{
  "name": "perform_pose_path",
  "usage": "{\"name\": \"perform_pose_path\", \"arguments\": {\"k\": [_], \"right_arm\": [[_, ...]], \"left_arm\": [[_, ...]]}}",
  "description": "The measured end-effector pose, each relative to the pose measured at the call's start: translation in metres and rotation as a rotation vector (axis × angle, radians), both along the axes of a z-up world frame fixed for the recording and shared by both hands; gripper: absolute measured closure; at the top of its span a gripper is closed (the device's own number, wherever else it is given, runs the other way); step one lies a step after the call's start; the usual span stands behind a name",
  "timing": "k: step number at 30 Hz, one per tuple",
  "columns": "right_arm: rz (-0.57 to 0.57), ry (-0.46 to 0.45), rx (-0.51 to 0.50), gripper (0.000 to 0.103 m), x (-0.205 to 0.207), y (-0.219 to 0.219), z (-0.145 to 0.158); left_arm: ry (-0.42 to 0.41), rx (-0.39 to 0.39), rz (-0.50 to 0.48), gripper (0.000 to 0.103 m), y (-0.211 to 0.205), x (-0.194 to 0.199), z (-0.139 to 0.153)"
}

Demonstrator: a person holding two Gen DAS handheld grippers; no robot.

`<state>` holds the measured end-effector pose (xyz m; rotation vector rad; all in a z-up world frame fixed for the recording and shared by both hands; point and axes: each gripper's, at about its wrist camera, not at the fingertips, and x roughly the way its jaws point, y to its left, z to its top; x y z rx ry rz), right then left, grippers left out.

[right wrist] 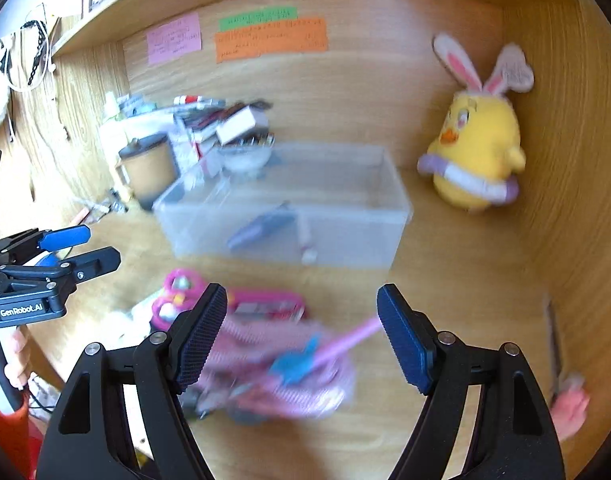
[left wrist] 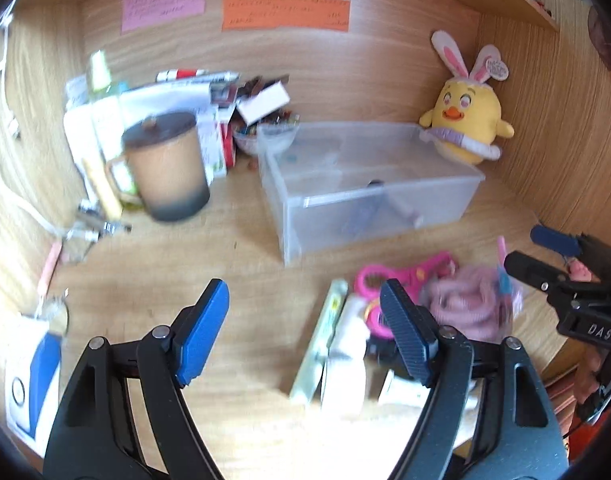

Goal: Organize objects
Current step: 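Grasp the white tape roll with the left tool while the right tool grasps the pink pen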

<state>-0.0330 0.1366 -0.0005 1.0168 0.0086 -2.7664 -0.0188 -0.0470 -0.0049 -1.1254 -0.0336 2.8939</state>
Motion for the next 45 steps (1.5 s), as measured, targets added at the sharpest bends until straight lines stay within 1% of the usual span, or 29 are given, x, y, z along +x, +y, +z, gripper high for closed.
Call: {"name": "perform_pose_path", "arguments": {"k": [4, 6, 7, 9, 11, 13, 14, 15, 16, 17, 18, 19, 21, 25, 31, 39, 45], "right_arm": [[-0.021, -0.046, -0.037, 0.04, 0.009, 0.0, -0.013], [-0.023, -0.065, -0.051, 0.052, 0.011, 0.001, -0.017], [-0.015, -0.08, -0.059, 0.055, 0.011, 0.002, -0.019], [-0.009, -0.096, -0.067, 0.065, 0.01, 0.003, -0.023], [-0.012, -0.101, -0.066, 0.068, 0.01, 0.004, -0.024], [-0.013, -0.106, -0.083, 0.071, 0.009, 0.006, -0.025], [-0.012, -0.109, -0.088, 0.073, 0.008, 0.008, -0.026], [-0.013, -0.11, -0.09, 0.078, 0.007, 0.008, -0.025], [-0.017, -0.106, -0.09, 0.08, 0.007, 0.009, -0.026], [-0.022, -0.098, -0.085, 0.085, 0.007, 0.01, -0.027], [-0.025, -0.096, -0.085, 0.087, 0.007, 0.011, -0.027], [-0.025, -0.095, -0.094, 0.087, 0.006, 0.013, -0.027], [-0.029, -0.091, -0.104, 0.087, 0.006, 0.016, -0.026], [-0.034, -0.087, -0.124, 0.087, 0.005, 0.022, -0.025], [-0.05, -0.049, -0.126, 0.087, 0.008, 0.031, -0.014], [-0.053, 0.025, -0.128, 0.087, 0.006, 0.041, 0.01], [-0.054, 0.076, -0.118, 0.087, -0.006, 0.043, 0.026]], "left_arm": [[-0.023, 0.011, 0.012, 0.025, 0.0, 0.015, -0.012], [-0.03, 0.018, 0.012, 0.025, 0.001, 0.021, -0.016], [-0.03, 0.021, 0.013, 0.025, 0.001, 0.024, -0.018], [-0.029, 0.023, 0.013, 0.025, 0.002, 0.029, -0.022], [-0.034, 0.029, 0.007, 0.026, 0.003, 0.031, -0.027], [-0.039, 0.033, -0.005, 0.032, 0.006, 0.033, -0.03], [-0.044, 0.03, -0.013, 0.037, 0.008, 0.033, -0.032], [-0.047, 0.026, -0.019, 0.041, 0.01, 0.033, -0.034], [-0.049, 0.023, -0.025, 0.042, 0.012, 0.033, -0.036], [-0.052, 0.02, -0.031, 0.045, 0.013, 0.033, -0.037], [-0.054, 0.016, -0.034, 0.05, 0.014, 0.033, -0.038], [-0.056, 0.014, -0.037, 0.053, 0.015, 0.032, -0.04], [-0.063, 0.01, -0.042, 0.068, 0.015, 0.03, -0.042], [-0.072, 0.016, -0.044, 0.077, 0.014, 0.028, -0.046], [-0.048, 0.028, -0.029, 0.078, 0.01, 0.029, -0.037], [0.033, 0.035, -0.026, 0.078, 0.009, 0.025, -0.006], [0.096, 0.05, -0.015, 0.078, 0.007, 0.005, 0.017]]}}
